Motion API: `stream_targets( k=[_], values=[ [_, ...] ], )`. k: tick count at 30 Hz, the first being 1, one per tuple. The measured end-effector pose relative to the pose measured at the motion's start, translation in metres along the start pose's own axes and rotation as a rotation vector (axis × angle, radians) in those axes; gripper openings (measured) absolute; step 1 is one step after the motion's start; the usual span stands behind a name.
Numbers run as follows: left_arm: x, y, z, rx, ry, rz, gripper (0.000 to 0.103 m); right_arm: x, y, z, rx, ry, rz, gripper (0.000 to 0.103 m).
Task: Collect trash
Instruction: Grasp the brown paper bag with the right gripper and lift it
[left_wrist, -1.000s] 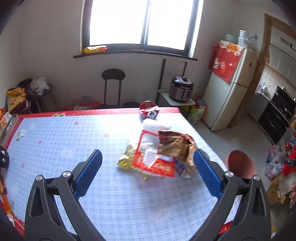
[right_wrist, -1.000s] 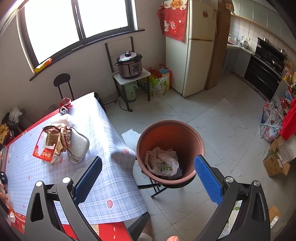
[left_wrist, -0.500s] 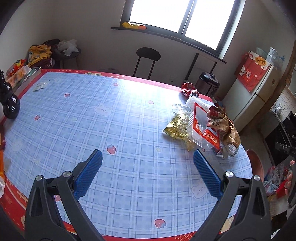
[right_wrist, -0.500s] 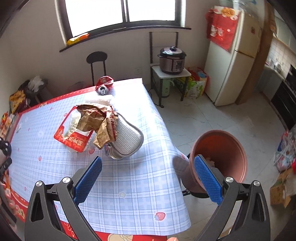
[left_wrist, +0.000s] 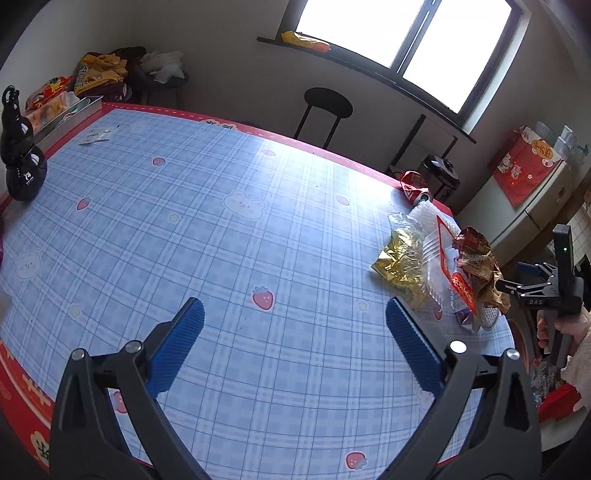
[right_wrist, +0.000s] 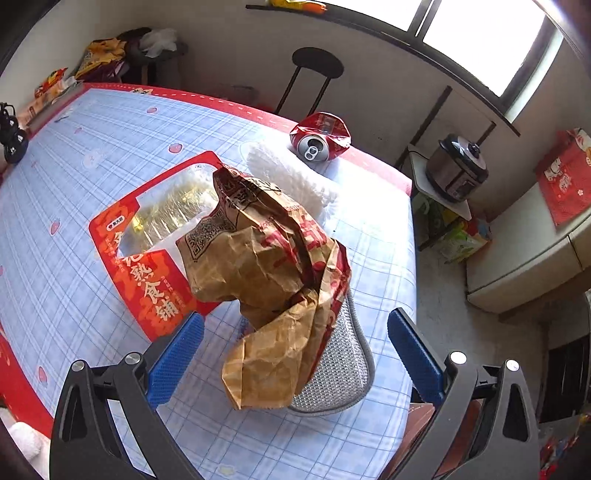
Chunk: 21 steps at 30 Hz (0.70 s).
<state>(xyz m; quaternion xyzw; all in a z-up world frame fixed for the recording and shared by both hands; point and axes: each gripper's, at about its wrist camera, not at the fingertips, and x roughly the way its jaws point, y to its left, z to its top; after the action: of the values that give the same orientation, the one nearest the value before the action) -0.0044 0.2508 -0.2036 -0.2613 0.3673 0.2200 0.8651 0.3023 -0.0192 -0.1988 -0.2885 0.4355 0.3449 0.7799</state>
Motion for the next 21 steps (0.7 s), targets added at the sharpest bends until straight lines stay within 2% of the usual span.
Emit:
stream_targets(
  k=[3,8,12,15,18,19,21],
  values=[
    [0.002,0.007,-0.002,-0.003,0.01,0.007,0.097,0.002,0.009,0.013,-0.024,-0.025,0.037,0.097],
    [0.003,0.013,-0.001,-0.007,0.019,0.012,0.097,0.017,0.024,0.023,-0.102,-0.004,-0.013,0.097],
    [0.006,0.011,0.001,-0.009,0.025,0.002,0.097,0.039,0.019,0.018,-0.076,0.061,-0.017,0.097],
    [0.008,0.004,-0.001,-0.002,0.03,-0.013,0.097,0.046,0.018,0.013,-0.057,0.092,-0.065,0.098],
    [0.01,-0.004,-0.001,0.016,0.037,-0.028,0.097,0.038,0.015,0.009,-0.008,0.059,-0.021,0.097],
    [0.01,-0.007,-0.002,0.022,0.038,-0.032,0.097,0.035,0.012,0.009,0.01,0.049,-0.006,0.095],
    [0.01,-0.011,-0.003,0.035,0.042,-0.038,0.097,0.027,0.011,0.007,0.028,0.026,-0.011,0.08]
  ],
)
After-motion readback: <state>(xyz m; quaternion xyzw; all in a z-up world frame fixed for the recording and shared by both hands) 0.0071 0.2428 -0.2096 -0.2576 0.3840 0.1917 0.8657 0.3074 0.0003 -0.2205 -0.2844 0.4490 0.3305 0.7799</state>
